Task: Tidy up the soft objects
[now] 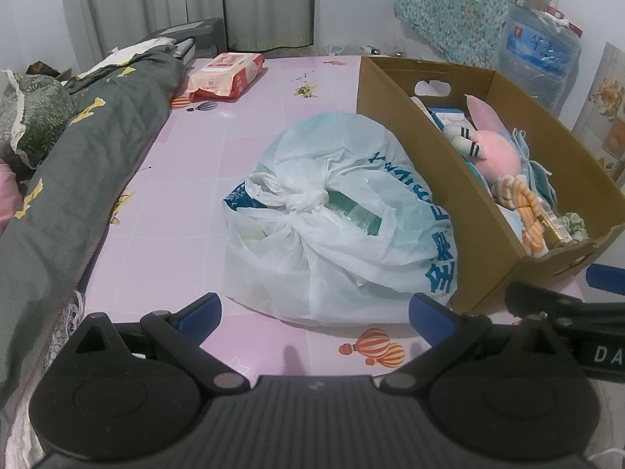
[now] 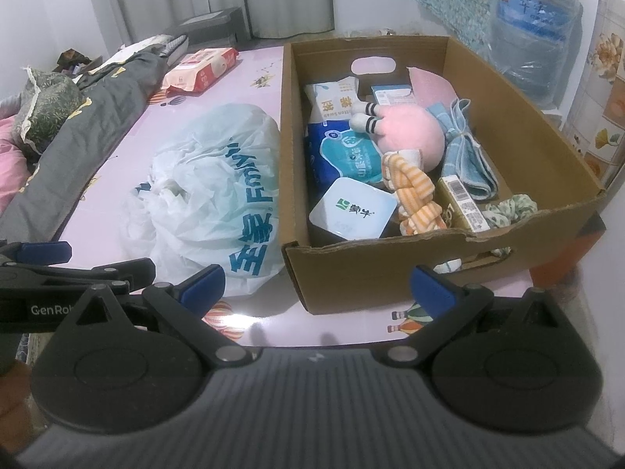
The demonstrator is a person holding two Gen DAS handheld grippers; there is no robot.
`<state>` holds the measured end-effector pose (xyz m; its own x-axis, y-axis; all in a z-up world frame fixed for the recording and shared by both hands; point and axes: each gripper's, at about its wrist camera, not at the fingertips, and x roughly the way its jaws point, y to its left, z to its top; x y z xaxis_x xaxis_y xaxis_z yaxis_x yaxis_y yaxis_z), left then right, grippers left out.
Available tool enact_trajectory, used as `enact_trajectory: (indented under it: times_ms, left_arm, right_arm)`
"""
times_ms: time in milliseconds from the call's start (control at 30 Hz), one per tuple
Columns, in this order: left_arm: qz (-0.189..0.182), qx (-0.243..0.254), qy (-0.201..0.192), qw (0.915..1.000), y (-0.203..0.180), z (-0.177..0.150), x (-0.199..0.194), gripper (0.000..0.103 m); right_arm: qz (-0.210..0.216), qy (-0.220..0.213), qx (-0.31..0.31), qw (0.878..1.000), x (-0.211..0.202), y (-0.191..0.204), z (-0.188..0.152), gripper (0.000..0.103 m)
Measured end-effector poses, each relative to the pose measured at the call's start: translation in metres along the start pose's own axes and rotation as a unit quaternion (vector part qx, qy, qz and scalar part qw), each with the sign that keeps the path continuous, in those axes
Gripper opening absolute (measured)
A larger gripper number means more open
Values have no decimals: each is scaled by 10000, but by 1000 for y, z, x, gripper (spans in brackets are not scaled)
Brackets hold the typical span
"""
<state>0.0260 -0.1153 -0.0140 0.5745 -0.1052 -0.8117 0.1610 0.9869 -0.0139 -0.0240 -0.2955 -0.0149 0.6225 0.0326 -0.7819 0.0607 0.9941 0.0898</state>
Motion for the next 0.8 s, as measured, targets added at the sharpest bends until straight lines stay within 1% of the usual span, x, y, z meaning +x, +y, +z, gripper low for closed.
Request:
enact_trajectory:
  times_ms: [800]
  left_arm:
    - [18, -12, -24, 10000, 0, 0, -3, 103]
  right_arm:
    - [-7, 10, 10, 10000, -1, 0, -2, 102]
